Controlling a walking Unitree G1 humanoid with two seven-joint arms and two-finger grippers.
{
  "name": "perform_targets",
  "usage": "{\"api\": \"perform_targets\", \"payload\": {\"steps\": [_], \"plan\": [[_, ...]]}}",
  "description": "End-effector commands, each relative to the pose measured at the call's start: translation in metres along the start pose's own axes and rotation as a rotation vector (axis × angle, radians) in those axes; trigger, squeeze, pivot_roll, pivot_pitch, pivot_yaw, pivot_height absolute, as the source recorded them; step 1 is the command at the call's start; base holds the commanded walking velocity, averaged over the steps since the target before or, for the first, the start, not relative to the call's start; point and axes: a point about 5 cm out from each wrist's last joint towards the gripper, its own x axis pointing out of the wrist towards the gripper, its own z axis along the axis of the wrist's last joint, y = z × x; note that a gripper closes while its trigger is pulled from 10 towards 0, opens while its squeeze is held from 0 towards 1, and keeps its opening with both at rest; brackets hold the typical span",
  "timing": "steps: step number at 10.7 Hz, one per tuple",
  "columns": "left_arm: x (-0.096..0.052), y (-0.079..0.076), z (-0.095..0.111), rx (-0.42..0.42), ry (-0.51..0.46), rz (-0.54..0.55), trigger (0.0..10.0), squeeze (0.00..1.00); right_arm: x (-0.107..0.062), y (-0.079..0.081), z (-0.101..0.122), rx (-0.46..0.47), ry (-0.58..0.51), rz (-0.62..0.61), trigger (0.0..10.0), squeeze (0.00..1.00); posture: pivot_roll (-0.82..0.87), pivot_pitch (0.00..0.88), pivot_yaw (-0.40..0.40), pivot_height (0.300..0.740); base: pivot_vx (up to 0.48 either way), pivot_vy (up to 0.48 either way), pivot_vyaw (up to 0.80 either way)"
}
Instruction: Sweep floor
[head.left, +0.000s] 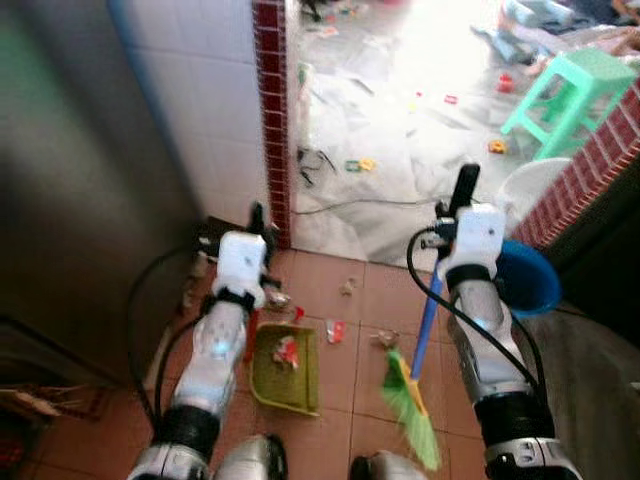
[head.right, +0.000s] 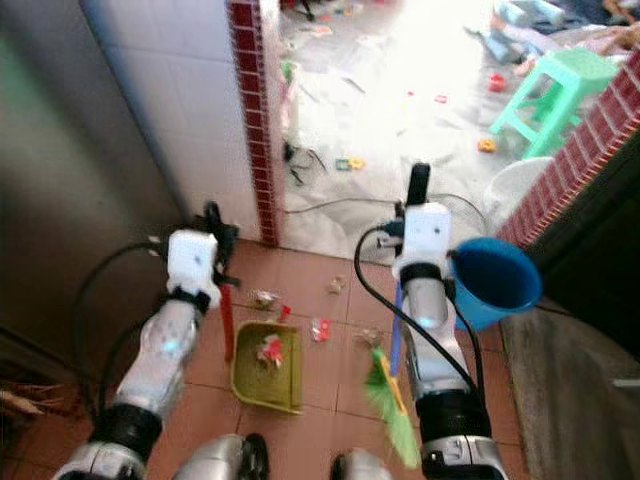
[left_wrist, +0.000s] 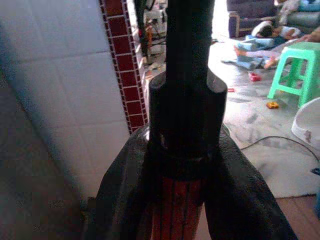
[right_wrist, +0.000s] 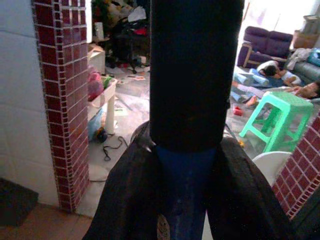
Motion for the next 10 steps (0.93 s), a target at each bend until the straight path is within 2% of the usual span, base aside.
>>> {"api": "perform_targets", "payload": {"steps": [1,3,6,8,10], "plan": [[-0.001,-0.005,0.008,0.022,-0.034,-0.033,10.0,0.00,-0.002,-0.002,-0.003,-0.003,0.004,-0.023,10.0,0.00,-0.02,0.005,0.020,0.740,0.000,0.000,0.00],[-0.007,-0.002,0.011,-0.020,-0.005,-0.034,10.0,0.00,0.000,-0.005,-0.001,-0.005,-0.016,-0.040,10.0,0.00,-0.02,0.015,0.017,0.740,0.000,0.000,-0.28],[-0.006,-0.008,0.023,-0.040,-0.029,-0.084,10.0,0.00,0.002,-0.011,-0.005,0.004,0.004,-0.053,10.0,0.00,-0.01,0.021,-0.011,0.740,0.000,0.000,-0.75],[-0.003,-0.006,0.026,-0.046,-0.035,-0.086,10.0,0.00,0.005,-0.009,-0.004,0.003,0.005,-0.044,10.0,0.00,-0.02,0.030,-0.018,0.740,0.000,-0.281,-0.63],[-0.003,-0.007,0.026,-0.054,-0.029,-0.084,10.0,0.00,0.005,-0.009,-0.004,-0.004,0.003,-0.037,10.0,0.00,-0.03,0.034,-0.021,0.740,0.000,-0.300,0.00]]}}
